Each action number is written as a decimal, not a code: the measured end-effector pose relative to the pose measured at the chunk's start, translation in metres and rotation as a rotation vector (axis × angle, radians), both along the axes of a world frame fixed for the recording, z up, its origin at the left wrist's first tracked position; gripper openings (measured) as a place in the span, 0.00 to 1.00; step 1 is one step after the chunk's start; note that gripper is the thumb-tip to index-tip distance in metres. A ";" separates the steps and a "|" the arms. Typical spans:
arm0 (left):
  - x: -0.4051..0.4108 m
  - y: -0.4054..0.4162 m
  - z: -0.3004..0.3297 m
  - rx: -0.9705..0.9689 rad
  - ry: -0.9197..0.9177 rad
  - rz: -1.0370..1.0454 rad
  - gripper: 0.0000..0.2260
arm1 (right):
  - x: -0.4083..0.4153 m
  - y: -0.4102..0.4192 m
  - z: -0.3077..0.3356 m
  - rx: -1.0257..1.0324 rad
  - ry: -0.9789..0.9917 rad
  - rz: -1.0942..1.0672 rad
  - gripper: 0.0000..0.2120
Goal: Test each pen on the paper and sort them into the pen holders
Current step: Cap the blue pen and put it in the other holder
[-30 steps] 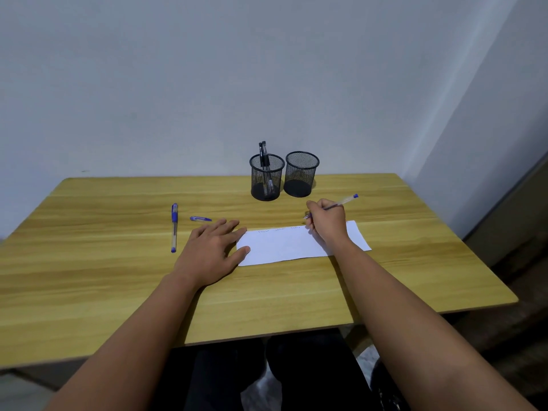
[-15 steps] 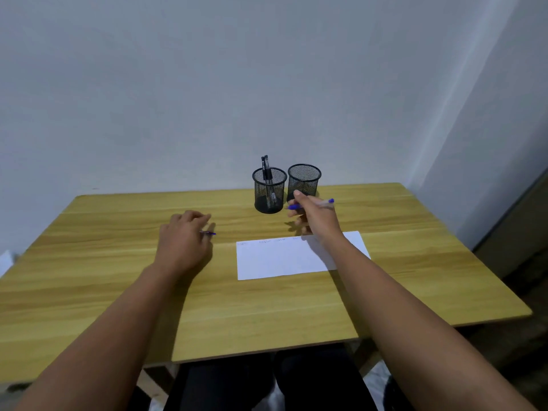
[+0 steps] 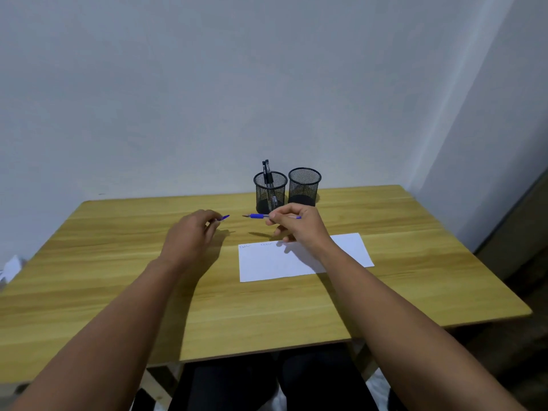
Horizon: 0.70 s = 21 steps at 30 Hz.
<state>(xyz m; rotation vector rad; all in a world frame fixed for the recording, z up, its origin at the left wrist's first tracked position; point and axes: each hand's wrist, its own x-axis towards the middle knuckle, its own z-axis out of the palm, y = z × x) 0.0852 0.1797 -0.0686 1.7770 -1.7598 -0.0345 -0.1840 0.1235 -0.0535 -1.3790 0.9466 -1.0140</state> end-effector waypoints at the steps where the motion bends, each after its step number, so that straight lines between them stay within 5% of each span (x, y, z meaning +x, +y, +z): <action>1: -0.003 -0.001 0.003 -0.006 0.023 -0.022 0.07 | -0.001 0.001 0.001 -0.021 0.010 0.006 0.07; 16: -0.039 0.012 0.033 -0.008 0.049 -0.187 0.07 | -0.016 0.022 0.016 -0.123 0.072 0.004 0.03; 18: -0.047 0.012 0.036 0.021 0.153 -0.208 0.07 | -0.017 0.023 0.017 -0.097 0.083 0.025 0.04; 21: -0.060 0.012 0.050 0.059 0.592 -0.168 0.06 | -0.020 0.023 0.019 -0.045 0.099 0.088 0.06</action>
